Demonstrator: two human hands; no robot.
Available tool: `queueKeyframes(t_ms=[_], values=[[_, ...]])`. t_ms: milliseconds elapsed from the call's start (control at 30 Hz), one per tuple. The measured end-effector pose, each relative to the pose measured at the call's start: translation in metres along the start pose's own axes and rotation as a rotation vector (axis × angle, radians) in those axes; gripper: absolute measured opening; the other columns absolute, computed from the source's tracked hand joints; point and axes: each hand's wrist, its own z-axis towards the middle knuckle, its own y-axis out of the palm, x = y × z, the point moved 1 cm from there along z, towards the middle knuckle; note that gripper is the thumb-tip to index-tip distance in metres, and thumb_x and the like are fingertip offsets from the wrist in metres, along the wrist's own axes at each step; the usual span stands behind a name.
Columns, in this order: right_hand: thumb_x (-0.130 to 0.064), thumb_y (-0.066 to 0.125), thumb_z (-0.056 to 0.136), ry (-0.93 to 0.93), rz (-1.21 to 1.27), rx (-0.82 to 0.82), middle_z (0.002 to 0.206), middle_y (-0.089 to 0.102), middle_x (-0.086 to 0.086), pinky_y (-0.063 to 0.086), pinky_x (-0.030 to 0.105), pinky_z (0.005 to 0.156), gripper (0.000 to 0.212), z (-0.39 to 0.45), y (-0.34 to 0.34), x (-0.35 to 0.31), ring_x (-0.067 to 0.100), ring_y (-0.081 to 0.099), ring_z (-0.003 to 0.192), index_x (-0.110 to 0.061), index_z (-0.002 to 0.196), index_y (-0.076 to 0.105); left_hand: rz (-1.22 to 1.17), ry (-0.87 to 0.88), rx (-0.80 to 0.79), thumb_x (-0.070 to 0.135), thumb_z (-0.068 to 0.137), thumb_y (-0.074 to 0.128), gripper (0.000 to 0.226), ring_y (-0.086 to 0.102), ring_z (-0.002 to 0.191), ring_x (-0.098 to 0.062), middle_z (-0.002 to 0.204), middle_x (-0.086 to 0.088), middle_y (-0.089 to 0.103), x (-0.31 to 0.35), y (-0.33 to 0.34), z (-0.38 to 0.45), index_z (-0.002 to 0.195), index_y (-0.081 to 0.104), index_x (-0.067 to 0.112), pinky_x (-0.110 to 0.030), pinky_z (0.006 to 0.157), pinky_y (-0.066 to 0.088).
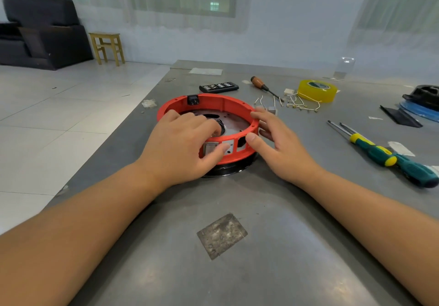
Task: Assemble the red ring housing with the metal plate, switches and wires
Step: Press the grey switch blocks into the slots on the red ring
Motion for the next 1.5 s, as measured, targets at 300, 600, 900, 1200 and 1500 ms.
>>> queueKeyframes(t_ms=[300, 600, 900, 1200, 1500], values=[[-0.031, 0.059, 0.101, 0.257, -0.100, 0.170, 0.137, 0.055, 0.000, 0.042, 0.004, 0.080, 0.039, 0.028, -0.004, 0.034, -0.004, 0.059, 0.100, -0.018, 0.137, 0.054, 0.004, 0.012, 0.028, 0.035, 0.104, 0.044, 0.030, 0.059, 0.065, -0.021, 0.079, 0.005, 0.068, -0.003, 0.006, 0.003, 0.096, 0.069, 0.019, -0.039, 0.056, 0.042], [-0.017, 0.058, 0.098, 0.387, -0.426, 0.064, 0.164, 0.025, 0.010, 0.023, 0.039, 0.122, 0.062, 0.090, -0.011, 0.091, 0.032, 0.027, 0.150, -0.009, 0.155, 0.035, -0.014, 0.014, 0.032, 0.043, 0.100, 0.047, 0.035, 0.065, 0.073, -0.023, 0.083, 0.005, 0.070, -0.011, 0.011, 0.004, 0.102, 0.072, 0.019, -0.043, 0.065, 0.046], [-0.023, 0.055, 0.101, 0.394, -0.535, 0.029, 0.151, 0.048, 0.012, 0.034, 0.040, 0.116, 0.044, 0.105, -0.012, 0.107, 0.033, 0.044, 0.138, -0.013, 0.144, 0.052, -0.018, -0.012, -0.017, 0.040, 0.093, 0.044, 0.035, 0.060, 0.067, -0.024, 0.079, 0.002, 0.068, -0.013, 0.006, 0.003, 0.096, 0.069, 0.016, -0.042, 0.064, 0.045], [-0.025, 0.061, 0.099, 0.282, -0.474, 0.097, 0.132, 0.053, 0.010, 0.045, 0.038, 0.099, 0.029, 0.065, -0.016, 0.071, 0.028, 0.053, 0.118, -0.013, 0.126, 0.057, -0.015, -0.014, -0.044, 0.037, 0.091, 0.044, 0.032, 0.058, 0.064, -0.026, 0.072, 0.001, 0.064, -0.008, 0.002, 0.002, 0.092, 0.067, 0.014, -0.041, 0.061, 0.044], [-0.026, 0.075, 0.092, -0.085, -0.260, 0.149, 0.112, 0.050, -0.011, 0.036, 0.000, 0.087, 0.042, -0.017, -0.016, 0.001, -0.010, 0.052, 0.098, -0.023, 0.129, 0.055, -0.022, 0.052, -0.035, 0.036, 0.092, 0.047, 0.035, 0.061, 0.072, -0.022, 0.080, 0.001, 0.070, -0.004, -0.001, 0.002, 0.097, 0.072, 0.012, -0.036, 0.065, 0.046]])
